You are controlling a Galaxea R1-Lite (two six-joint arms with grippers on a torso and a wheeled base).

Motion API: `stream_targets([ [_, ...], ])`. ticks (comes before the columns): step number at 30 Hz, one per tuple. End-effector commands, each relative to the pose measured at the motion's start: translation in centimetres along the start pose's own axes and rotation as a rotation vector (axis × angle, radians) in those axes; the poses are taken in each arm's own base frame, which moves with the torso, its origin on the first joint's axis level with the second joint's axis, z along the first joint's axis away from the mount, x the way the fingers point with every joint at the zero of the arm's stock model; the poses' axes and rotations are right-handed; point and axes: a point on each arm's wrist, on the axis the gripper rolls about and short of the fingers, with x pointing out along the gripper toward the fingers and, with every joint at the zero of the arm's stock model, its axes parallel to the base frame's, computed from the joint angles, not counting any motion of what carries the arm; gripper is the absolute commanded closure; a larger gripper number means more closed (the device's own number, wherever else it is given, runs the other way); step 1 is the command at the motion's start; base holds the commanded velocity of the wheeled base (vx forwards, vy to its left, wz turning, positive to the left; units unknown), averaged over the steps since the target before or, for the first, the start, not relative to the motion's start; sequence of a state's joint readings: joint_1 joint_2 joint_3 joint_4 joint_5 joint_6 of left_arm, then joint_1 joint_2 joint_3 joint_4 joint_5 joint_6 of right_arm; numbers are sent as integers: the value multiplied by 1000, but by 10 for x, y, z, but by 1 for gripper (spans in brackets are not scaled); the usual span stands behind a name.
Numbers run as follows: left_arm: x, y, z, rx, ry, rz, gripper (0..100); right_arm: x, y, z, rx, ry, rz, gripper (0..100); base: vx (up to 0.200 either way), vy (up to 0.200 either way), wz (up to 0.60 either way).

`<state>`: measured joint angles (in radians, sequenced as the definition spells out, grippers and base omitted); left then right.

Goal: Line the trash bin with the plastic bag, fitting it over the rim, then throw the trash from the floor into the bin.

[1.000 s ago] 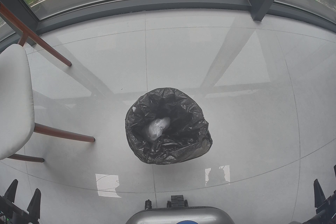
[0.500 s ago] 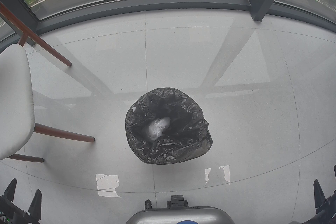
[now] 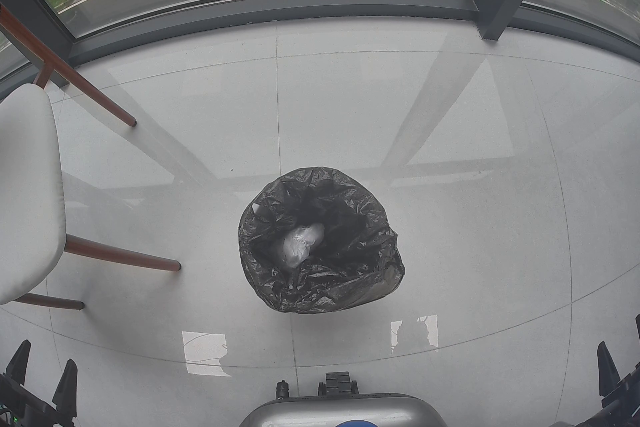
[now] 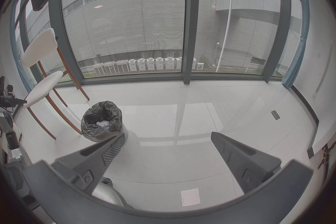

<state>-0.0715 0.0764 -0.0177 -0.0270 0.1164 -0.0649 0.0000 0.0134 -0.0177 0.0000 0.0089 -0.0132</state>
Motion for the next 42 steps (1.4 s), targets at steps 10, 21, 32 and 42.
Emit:
stream_targets([
  [10, -5, -4, -4, 55, -48, -111, 0, 0, 0, -5, -4, 4, 0, 0, 0, 0, 0],
  [21, -4, -3, -9, 59, -23, -58, 0, 0, 0, -5, 1, 6, 2, 0, 0, 0, 0],
  [32, -4, -3, -9, 59, -24, -52, 0, 0, 0, -5, 1, 4, 0, 0, 0, 0, 0],
  [42, -4, -3, -9, 58, -24, -52, 0, 0, 0, -5, -2, 4, 0, 0, 0, 0, 0],
])
